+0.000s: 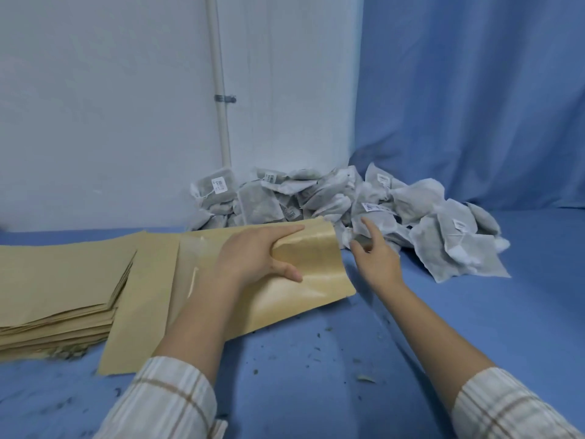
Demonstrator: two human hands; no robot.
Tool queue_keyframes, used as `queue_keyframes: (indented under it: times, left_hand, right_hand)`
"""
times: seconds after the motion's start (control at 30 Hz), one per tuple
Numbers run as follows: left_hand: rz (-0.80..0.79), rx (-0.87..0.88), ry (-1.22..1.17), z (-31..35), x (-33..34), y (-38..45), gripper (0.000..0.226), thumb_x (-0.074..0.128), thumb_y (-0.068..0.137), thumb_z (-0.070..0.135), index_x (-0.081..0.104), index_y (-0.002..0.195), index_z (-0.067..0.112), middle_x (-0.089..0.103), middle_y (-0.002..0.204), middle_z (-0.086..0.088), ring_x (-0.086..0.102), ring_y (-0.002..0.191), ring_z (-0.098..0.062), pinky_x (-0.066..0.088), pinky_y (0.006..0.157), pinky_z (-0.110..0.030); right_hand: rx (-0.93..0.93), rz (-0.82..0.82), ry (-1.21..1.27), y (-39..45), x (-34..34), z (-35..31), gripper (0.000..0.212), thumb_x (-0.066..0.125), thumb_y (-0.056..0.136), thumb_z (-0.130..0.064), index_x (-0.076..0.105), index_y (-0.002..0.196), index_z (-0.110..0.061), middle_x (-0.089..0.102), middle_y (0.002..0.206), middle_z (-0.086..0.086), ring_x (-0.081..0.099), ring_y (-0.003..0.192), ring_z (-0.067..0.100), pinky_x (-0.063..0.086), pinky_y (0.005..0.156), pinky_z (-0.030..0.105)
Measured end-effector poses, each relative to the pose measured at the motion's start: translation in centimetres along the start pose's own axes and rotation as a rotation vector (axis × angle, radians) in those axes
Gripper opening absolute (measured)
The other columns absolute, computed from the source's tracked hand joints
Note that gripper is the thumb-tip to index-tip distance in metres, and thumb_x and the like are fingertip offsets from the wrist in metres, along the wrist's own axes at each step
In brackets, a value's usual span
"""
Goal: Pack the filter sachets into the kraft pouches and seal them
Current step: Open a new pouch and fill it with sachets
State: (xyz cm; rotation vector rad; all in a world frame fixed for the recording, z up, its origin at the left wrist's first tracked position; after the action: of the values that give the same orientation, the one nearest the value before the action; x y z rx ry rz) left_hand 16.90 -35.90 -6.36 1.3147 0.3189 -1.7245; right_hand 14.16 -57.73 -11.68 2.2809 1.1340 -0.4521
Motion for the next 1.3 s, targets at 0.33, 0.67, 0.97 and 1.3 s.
queue_keyframes:
  times: [0.33, 0.67, 0.97, 1.3]
  left_hand:
    - [0.051, -0.099, -0.139, -1.6, -0.9, 0.2, 0.068, 0.079, 0.047, 0.062, 0.040, 0.101, 0.074, 0.054, 0.096, 0.035, 0.048, 0.101, -0.006, 0.039, 0.078, -0.027]
    - [0.051, -0.151, -0.159, -1.9, -0.9, -0.3, 0.081, 0.082, 0.050, 0.056, 0.044, 0.121, 0.063, 0.058, 0.105, 0.021, 0.050, 0.113, -0.013, 0.041, 0.083, -0.029]
    - [0.116, -0.162, -0.039, -2.3, -1.2, -0.6, 0.090, 0.081, 0.051, 0.059, 0.040, 0.131, 0.059, 0.056, 0.130, 0.017, 0.048, 0.121, -0.016, 0.042, 0.090, -0.032]
    - [-0.029, 0.054, -0.101, 1.9, 1.1, 0.0, 0.088, 0.085, 0.050, 0.052, 0.044, 0.128, 0.059, 0.050, 0.132, 0.031, 0.044, 0.121, 0.002, 0.034, 0.093, -0.019]
  right_hand:
    - [0.145, 0.130, 0.216, 2.0, -1.5, 2.6, 0.051, 0.053, 0.087, -0.053, 0.054, 0.127, -0.021, 0.058, 0.124, -0.002, 0.050, 0.117, 0.016, 0.036, 0.096, 0.027]
    - [0.215, 0.133, 0.961, 0.6, -1.5, 2.2, 0.049, 0.073, 0.077, -0.013, 0.042, 0.114, -0.012, 0.054, 0.105, 0.000, 0.062, 0.088, 0.016, 0.058, 0.066, 0.032]
    - [0.122, -0.285, 0.948, 0.2, 0.8, -0.8, 0.018, 0.067, 0.082, -0.007, 0.058, 0.098, -0.002, 0.068, 0.088, 0.010, 0.067, 0.076, 0.016, 0.058, 0.067, 0.029]
    - [0.089, -0.819, 0.494, -2.8, 4.7, -4.0, 0.026, 0.050, 0.092, -0.008, 0.066, 0.079, -0.023, 0.070, 0.064, -0.010, 0.065, 0.058, 0.003, 0.050, 0.050, 0.017]
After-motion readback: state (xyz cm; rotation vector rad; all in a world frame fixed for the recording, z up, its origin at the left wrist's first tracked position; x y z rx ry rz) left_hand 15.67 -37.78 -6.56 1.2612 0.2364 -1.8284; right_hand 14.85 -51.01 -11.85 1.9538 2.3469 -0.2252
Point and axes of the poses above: each hand's wrist, its own y-axis towards the middle knuckle, its own x-axis out of the palm, z = x × y, the point moved 8 cm from there along y, towards the middle knuckle
